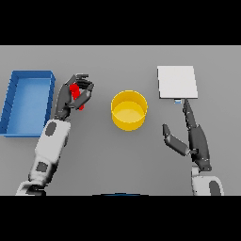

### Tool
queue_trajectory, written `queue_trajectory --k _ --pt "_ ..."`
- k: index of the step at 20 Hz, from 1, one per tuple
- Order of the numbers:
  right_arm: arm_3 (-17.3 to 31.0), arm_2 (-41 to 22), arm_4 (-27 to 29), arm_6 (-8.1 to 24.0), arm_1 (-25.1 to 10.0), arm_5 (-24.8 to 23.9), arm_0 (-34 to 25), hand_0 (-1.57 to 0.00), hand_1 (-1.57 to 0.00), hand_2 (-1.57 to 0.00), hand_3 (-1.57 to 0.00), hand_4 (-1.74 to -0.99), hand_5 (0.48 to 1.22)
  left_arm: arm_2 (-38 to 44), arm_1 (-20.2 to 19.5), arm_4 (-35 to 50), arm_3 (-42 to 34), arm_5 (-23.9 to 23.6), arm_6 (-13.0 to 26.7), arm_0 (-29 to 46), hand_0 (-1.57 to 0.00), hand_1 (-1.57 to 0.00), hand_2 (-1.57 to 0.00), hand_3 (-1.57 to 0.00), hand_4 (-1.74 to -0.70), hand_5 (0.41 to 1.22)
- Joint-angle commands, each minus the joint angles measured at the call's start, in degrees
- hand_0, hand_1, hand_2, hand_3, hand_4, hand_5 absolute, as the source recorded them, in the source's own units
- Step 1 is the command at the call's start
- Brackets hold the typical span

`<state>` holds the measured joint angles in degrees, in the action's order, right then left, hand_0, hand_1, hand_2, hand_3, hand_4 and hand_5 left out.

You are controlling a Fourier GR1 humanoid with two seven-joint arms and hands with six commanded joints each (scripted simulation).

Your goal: Pick up the red beaker and tilt it to pour out 1 green nut into yellow bowl. Pick up the yellow bowl and place it on the metallic measuring scale.

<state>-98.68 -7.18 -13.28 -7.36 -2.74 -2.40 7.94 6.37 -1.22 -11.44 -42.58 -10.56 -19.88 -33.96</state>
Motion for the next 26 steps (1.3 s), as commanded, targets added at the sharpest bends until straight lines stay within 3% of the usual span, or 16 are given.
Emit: queue_trajectory --k 1,3,4,6,9,16,19,26 --pt "0.12 -0.01 -0.11 0.2 0.02 -0.07 -0.59 0.0 0.0 0.0 0.0 -1.241 0.695 -0.1 0.64 -0.31 0.42 -0.31 -2.58 0.05 -0.93 -0.95 -0.95 -0.76 -1.53 0.99" --pt "-0.54 -0.26 0.19 0.65 0.3 0.14 -0.68 0.0 0.0 0.0 0.0 -1.233 0.688 0.4 1.26 0.36 1.78 -0.07 -4.87 -0.7 -1.16 -1.18 -1.17 -1.0 -1.6 1.073" --pt "-0.63 -0.59 -0.08 0.24 0.63 0.0 -0.27 0.0 0.0 0.0 0.0 -1.233 0.686 0.67 1.04 0.52 2.62 -0.21 -4.92 -1.3 -1.24 -1.25 -1.25 -1.11 -1.57 1.103" --pt "-0.04 -0.12 -0.1 1.41 0.15 0.03 -1.25 0.0 0.0 0.0 0.0 -1.219 0.68 1.26 1.31 1.19 3.39 -0.77 -5.68 -1.82 -1.36 -1.37 -1.37 -1.28 -1.63 1.125" --pt "0.66 -0.44 -0.95 -0.22 0.13 -0.3 -0.7 0.0 0.0 0.0 0.0 -1.186 0.67 1.35 0.53 1.66 1.56 -1.23 -3.16 -1.84 -1.46 -1.47 -1.47 -1.42 -1.69 1.129" --pt "1.13 -0.4 -3.36 -0.11 -0.21 -2.14 -1.46 0.0 0.0 0.0 0.0 -1.103 0.656 -6.1 -4.14 -5.17 -6.3 -0.14 3.49 -3.25 -1.55 -1.55 -1.55 -1.54 -1.73 1.134" --pt "0.69 -0.85 -3.78 -0.98 -0.61 -1.72 -0.62 0.0 0.0 0.0 0.0 -1.092 0.661 -13.4 -7.88 -13.06 -9.59 1.53 7.95 -4.62 -1.56 -1.56 -1.56 -1.55 -1.74 1.136" --pt "-0.58 -1.71 -3.99 -0.33 0.04 -1.41 0.07 0.0 0.0 0.0 0.0 -1.096 0.67 -22.74 -10.36 -20.81 -17.59 5.31 15.95 -3.41 -1.56 -1.56 -1.56 -1.56 -1.74 1.149"
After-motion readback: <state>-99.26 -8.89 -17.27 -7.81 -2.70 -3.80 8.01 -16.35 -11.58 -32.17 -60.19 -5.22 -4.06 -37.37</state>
